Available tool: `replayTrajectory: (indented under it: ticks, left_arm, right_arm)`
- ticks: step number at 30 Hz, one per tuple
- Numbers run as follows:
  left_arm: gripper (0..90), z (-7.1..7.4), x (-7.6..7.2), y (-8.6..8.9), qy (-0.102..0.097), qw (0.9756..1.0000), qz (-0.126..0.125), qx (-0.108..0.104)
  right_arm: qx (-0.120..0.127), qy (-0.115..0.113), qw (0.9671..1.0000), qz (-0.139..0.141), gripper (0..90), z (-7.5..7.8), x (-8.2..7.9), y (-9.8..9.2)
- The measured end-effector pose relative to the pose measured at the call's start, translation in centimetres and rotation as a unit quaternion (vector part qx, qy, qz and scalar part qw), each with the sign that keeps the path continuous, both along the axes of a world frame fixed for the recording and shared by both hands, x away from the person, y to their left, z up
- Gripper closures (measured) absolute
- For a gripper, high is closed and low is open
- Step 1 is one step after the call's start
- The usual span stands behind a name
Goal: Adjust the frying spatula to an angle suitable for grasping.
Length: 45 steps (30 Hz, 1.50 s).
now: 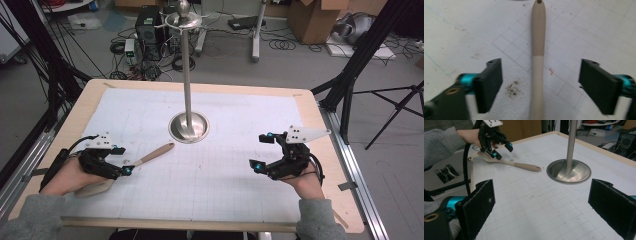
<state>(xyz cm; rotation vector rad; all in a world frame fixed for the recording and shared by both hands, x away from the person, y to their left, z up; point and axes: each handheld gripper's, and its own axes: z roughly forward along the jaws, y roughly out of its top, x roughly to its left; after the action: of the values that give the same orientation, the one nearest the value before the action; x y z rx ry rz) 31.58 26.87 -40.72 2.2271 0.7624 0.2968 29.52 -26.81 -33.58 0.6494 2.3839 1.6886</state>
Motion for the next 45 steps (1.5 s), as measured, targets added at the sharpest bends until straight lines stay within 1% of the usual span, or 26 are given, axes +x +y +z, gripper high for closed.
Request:
replayTrajectory:
  ticks: [2, 5, 6, 10, 11, 12, 13, 15, 17, 19, 22, 24, 26, 28, 30, 32, 34, 38, 39, 41, 45]
  left_arm:
    - [16.2, -0.05, 0.12, -0.04, 0.008, 0.9999, 0.01, 0.003]
    - [16.1, -0.01, 0.23, 0.08, 0.01, 0.9993, 0.033, 0.011]
    - [16.7, 0.03, 0.22, 0.14, 0.012, 0.9992, 0.036, 0.01]
    - [23.1, 0.28, 0.07, 0.56, 0.008, 0.9996, 0.027, 0.002]
    - [24.4, 0.3, 0.05, 0.65, 0.01, 0.9997, 0.023, 0.001]
    - [24.9, 0.26, 0.01, 0.7, 0.013, 0.9998, 0.017, -0.001]
    - [25.4, 0.24, -0.01, 0.75, 0.014, 0.9999, 0.009, 0.002]
    - [25.4, 0.13, -0.03, 0.7, 0.013, 0.9999, 0.007, 0.002]
    - [27.0, 0.1, 0.0, 0.65, 0.017, 0.9999, 0.002, 0.001]
    - [27.3, 0.08, 0.02, 0.54, 0.019, 0.9998, 0.0, 0.001]
    - [27.4, 0.01, 0.11, 0.52, 0.028, 0.9996, -0.007, 0.001]
    - [27.8, -0.02, 0.14, 0.55, 0.03, 0.9995, -0.008, 0.001]
    - [27.8, -0.08, 0.15, 0.62, 0.035, 0.9993, -0.011, -0.002]
    - [27.8, -0.12, 0.2, 0.71, 0.041, 0.9991, -0.009, 0.003]
    - [28.5, -0.2, 0.25, 0.79, 0.044, 0.999, -0.009, -0.002]
    - [28.7, -0.28, 0.33, 0.78, 0.046, 0.9989, -0.012, 0.001]
    - [28.8, -0.28, 0.37, 0.64, 0.046, 0.9988, -0.013, 0.011]
    - [29.5, -0.29, 0.44, 0.43, 0.05, 0.9985, -0.015, 0.017]
    - [30.7, -0.3, 0.47, 0.41, 0.054, 0.9982, -0.016, 0.019]
    - [31.3, -0.42, 0.52, 0.33, 0.058, 0.9978, -0.014, 0.027]
    - [32.2, -0.6, 0.77, 0.13, 0.063, 0.9973, -0.016, 0.034]
  right_arm:
    - [0.001, -0.001, 1.0, 0.0, 6.2, 0.02, -0.03, 0.03]
    - [0.003, -0.001, 1.0, 0.001, 6.2, 0.06, -0.07, 0.0]
    - [0.003, -0.002, 1.0, 0.0, 6.1, 0.07, -0.07, -0.01]
    - [0.004, -0.002, 1.0, -0.001, 6.1, 0.07, -0.08, 0.01]
    - [0.003, 0.0, 1.0, 0.0, 6.2, 0.06, -0.1, 0.05]
    - [0.002, 0.0, 1.0, -0.001, 6.1, 0.03, -0.09, 0.07]
    - [0.001, -0.001, 1.0, -0.001, 6.1, 0.01, -0.08, 0.08]
    - [0.001, 0.003, 1.0, 0.0, 6.1, -0.01, -0.13, 0.08]
    - [0.001, -0.001, 1.0, 0.0, 6.1, -0.02, -0.06, 0.03]
    - [0.003, 0.001, 1.0, 0.0, 6.1, -0.03, -0.06, 0.01]
    - [0.001, 0.002, 1.0, -0.001, 6.2, -0.07, -0.01, -0.05]
    - [0.002, 0.005, 1.0, -0.002, 6.2, -0.1, -0.07, -0.08]
    - [0.003, 0.002, 1.0, -0.002, 6.1, -0.09, -0.1, -0.12]
    - [0.004, 0.002, 1.0, -0.002, 6.2, -0.05, -0.17, -0.17]
    - [0.006, 0.001, 1.0, -0.002, 6.1, -0.03, -0.19, -0.19]
    - [0.005, 0.002, 1.0, -0.002, 6.1, -0.04, -0.18, -0.16]
    - [0.003, 0.003, 1.0, 0.0, 6.2, -0.07, -0.13, -0.12]
    - [0.0, 0.003, 1.0, -0.002, 6.2, -0.09, -0.18, -0.01]
    - [-0.001, 0.004, 1.0, 0.0, 6.2, -0.06, -0.27, 0.0]
    - [0.001, 0.0, 1.0, 0.0, 6.2, -0.03, -0.34, 0.0]
    - [0.004, 0.0, 1.0, -0.002, 6.2, 0.06, -0.51, -0.2]
